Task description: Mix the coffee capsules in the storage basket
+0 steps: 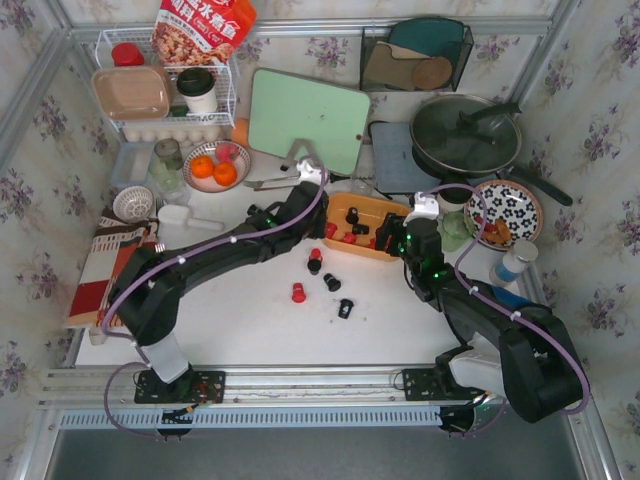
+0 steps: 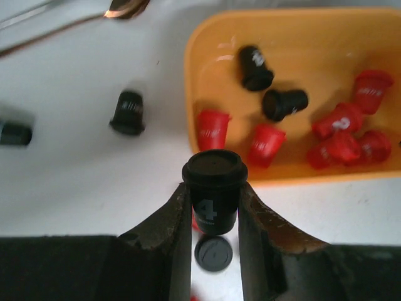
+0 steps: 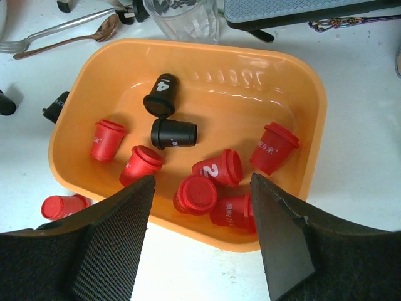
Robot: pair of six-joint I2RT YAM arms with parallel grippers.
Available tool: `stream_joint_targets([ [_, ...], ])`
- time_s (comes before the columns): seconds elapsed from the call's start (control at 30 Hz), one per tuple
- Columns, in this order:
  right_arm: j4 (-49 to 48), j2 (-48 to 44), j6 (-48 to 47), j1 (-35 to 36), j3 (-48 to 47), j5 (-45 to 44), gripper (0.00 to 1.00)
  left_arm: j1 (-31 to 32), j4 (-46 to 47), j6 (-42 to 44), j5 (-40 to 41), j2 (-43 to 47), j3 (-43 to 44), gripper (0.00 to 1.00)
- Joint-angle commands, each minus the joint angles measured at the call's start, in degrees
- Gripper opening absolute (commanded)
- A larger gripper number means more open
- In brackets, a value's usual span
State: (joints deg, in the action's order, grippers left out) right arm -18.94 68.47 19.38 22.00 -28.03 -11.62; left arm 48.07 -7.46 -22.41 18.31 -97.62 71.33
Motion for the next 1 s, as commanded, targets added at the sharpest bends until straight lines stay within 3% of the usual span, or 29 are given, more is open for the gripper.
stream_joint_targets([
  [0.0,-1.6,-0.3,0.4,0.0,-0.1,0.1,0.7,-2.0,5.5,7.8,-8.2,-5.3,6.3,0.19],
  [0.13,-1.7,-0.4,0.4,0.0,-0.1,0.1,0.7,-4.7,3.7,7.1,-15.4,-12.5,13.0,0.18],
  [0.23,-1.8,-0.2,0.4,0.1,0.0,0.2,0.7,-6.4,1.6,4.7,-18.3,-17.0,17.6,0.22],
  [0.57,-2.0,0.2,0.7,0.1,-0.1,0.9,0.7,-7.8,-3.0,2.2,-17.0,-24.7,25.9,0.28],
  [0.67,-2.0,0.2,0.7,0.0,-0.1,1.0,0.7,-7.9,-3.3,2.4,-16.6,-25.8,26.7,0.31],
  [0.83,-2.0,0.2,0.8,0.0,0.0,1.0,0.7,-7.9,-1.1,2.6,-16.5,-25.3,24.9,0.45],
  [0.97,-2.0,0.4,0.8,0.0,0.1,1.0,0.7,-7.9,1.6,3.2,-16.6,-23.1,22.3,0.5],
])
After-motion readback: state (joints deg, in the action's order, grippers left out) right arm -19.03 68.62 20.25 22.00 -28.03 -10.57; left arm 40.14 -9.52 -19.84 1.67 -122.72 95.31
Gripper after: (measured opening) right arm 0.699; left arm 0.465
